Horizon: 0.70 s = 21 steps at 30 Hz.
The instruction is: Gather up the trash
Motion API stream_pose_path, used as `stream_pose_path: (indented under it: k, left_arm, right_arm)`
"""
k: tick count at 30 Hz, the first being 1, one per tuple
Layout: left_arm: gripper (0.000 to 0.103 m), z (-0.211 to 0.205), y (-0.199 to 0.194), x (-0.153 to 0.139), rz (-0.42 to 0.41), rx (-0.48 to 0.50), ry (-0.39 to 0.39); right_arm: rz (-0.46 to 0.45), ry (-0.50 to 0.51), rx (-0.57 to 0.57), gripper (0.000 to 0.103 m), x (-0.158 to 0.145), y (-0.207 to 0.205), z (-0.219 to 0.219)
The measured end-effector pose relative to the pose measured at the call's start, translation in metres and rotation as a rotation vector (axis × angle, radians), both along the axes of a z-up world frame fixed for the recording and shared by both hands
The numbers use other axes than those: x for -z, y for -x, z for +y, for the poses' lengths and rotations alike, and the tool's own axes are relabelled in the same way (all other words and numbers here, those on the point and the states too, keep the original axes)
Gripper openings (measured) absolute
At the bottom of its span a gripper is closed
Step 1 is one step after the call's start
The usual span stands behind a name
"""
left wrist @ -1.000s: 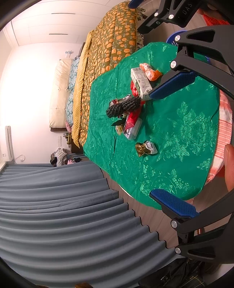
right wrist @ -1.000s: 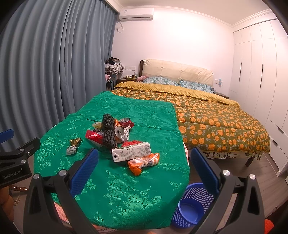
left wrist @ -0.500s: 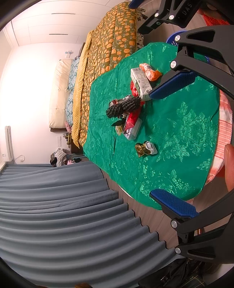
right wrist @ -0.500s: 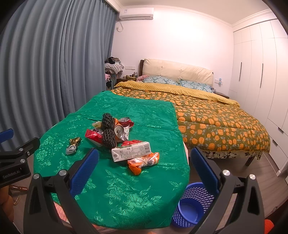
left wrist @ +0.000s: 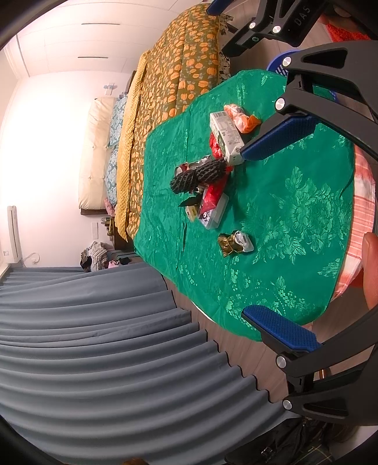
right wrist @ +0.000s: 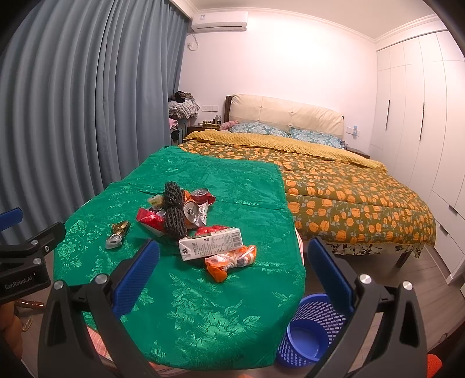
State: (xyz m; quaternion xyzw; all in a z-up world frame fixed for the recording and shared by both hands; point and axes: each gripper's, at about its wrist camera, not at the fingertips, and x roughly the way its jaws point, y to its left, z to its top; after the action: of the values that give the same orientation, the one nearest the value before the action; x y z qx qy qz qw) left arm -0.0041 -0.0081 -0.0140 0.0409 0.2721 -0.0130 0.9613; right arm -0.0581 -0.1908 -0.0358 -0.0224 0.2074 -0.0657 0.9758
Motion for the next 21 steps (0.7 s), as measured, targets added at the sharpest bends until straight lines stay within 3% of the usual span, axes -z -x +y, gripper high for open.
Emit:
stream_pose_path:
  k: [21]
  left_arm:
    - [0.099,-0.0005,0.0001,-0.0005,0.002,0.000,0.000]
  right_arm:
    - [0.003,-0.003,0.002,0.099,0.0002,0.0014,-0.0036]
